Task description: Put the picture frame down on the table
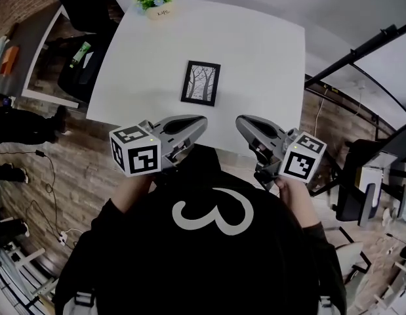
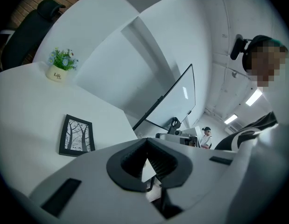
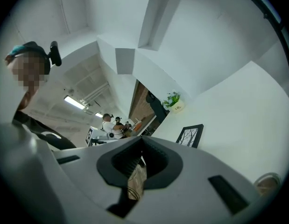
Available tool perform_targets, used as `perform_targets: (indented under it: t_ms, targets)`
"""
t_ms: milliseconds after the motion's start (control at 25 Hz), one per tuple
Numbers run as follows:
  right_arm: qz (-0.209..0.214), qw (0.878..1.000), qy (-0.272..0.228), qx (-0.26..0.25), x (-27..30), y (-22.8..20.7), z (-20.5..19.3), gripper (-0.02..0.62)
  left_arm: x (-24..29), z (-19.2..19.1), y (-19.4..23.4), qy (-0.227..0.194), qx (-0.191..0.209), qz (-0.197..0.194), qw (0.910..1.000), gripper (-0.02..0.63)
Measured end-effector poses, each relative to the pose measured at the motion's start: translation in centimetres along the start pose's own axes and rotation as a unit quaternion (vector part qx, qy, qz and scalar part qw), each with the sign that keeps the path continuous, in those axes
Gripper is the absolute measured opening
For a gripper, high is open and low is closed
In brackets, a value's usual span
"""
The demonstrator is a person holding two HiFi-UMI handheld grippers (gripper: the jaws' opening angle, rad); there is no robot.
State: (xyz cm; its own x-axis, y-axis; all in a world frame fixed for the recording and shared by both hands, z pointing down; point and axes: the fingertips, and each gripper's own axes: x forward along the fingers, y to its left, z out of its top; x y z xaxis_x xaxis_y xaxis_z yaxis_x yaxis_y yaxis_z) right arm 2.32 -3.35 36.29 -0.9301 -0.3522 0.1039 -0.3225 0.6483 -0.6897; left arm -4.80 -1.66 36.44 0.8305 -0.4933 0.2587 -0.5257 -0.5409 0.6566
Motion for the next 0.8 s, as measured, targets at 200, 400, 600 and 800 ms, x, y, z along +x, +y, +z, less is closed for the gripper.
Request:
perform_targets:
  t_ms: [200, 400, 600, 800]
  targets:
    - [-0.008, 1.0, 0.012, -0.021, 0.2, 0.2, -0.4, 0.023, -0.3, 0.2, -0.6, -0.008, 0.0, -0.005, 1.0, 0.015]
    - [-0.021, 0.999, 0.021, -0.041, 0.1, 0.1, -0.5, 0.023, -0.5, 0.8, -1.2, -0.018, 0.002, -0.013, 0.9997, 0.015]
    - [-0.025, 0.998, 0.02, -0.051, 0.2, 0.2, -0.6, 0.023, -0.7, 1.0, -1.1, -0.017, 0.015, -0.009, 0.9997, 0.015]
    - [-0.041, 0.997, 0.023, -0.065, -0.5, -0.1, -0.7, 0.023, -0.6, 1.2, -1.7, -0.022, 0.023, -0.011, 0.9994, 0.015]
